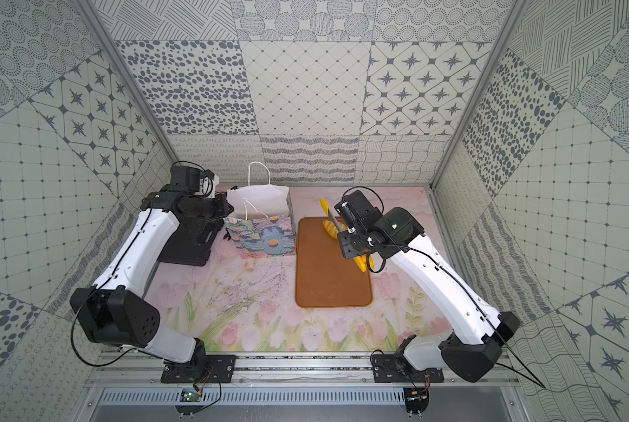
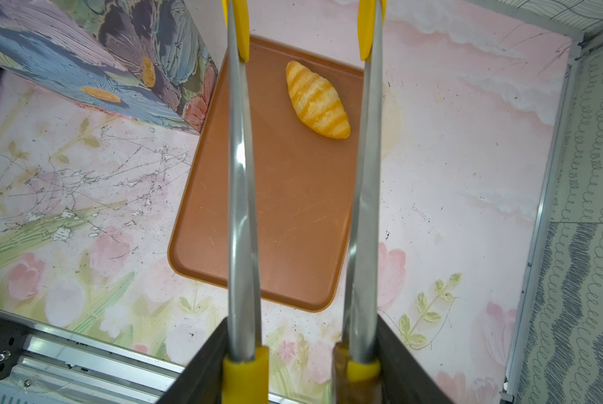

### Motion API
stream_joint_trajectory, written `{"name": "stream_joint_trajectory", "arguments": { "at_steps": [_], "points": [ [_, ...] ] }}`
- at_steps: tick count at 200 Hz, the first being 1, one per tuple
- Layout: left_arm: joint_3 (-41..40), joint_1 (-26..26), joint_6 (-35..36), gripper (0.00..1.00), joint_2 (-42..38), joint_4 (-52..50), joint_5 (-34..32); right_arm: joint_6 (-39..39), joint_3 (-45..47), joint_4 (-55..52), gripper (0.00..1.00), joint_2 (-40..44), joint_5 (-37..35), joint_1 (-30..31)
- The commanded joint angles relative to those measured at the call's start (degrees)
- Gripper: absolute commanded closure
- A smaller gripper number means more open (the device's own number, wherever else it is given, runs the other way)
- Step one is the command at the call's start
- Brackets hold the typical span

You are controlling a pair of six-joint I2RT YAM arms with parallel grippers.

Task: Pack bread into a paper bag
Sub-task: Pick up the fake bread from the plate.

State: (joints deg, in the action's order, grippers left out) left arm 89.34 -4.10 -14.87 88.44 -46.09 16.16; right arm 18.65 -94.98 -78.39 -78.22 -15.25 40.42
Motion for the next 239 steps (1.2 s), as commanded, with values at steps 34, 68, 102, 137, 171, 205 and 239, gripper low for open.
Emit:
{"name": "stream_joint_trajectory", "arguments": {
  "at_steps": [34, 68, 102, 137, 171, 205, 239],
  "points": [
    [0.48, 0.02, 0.81, 0.84, -0.27, -0.24, 0.10, -1.82, 5.35, 6.65, 0.40, 2.82, 2.13, -2.94],
    [0.75, -0.03, 0.72, 0.84, -0.19, -0.42, 0.25, -2.92, 8.06, 8.25, 0.40, 3.07, 3.58, -4.93],
    [0.49, 0.03, 0.72, 0.84, -0.15, -0.43, 0.19, -3.70, 10.30, 9.44, 0.40, 3.07, 4.58, -6.38],
    [0.40, -0.04, 0.54, 0.84, -0.14, -0.24, 0.27, -4.28, 11.39, 10.78, 0.39, 2.34, 6.30, -7.84],
    [0.39, -0.07, 0.55, 0.84, -0.16, -0.23, 0.18, -4.89, 12.68, 12.83, 0.39, 0.73, 7.59, -8.67],
    [0.57, -0.02, 0.61, 0.84, -0.33, -0.41, 0.23, -5.25, 13.50, 14.31, 0.39, -0.94, 9.18, -9.79],
    [0.31, 0.01, 0.71, 0.84, -0.33, -0.40, 0.11, -5.88, 13.77, 15.61, 0.39, -2.61, 10.26, -10.52]
  ]
}}
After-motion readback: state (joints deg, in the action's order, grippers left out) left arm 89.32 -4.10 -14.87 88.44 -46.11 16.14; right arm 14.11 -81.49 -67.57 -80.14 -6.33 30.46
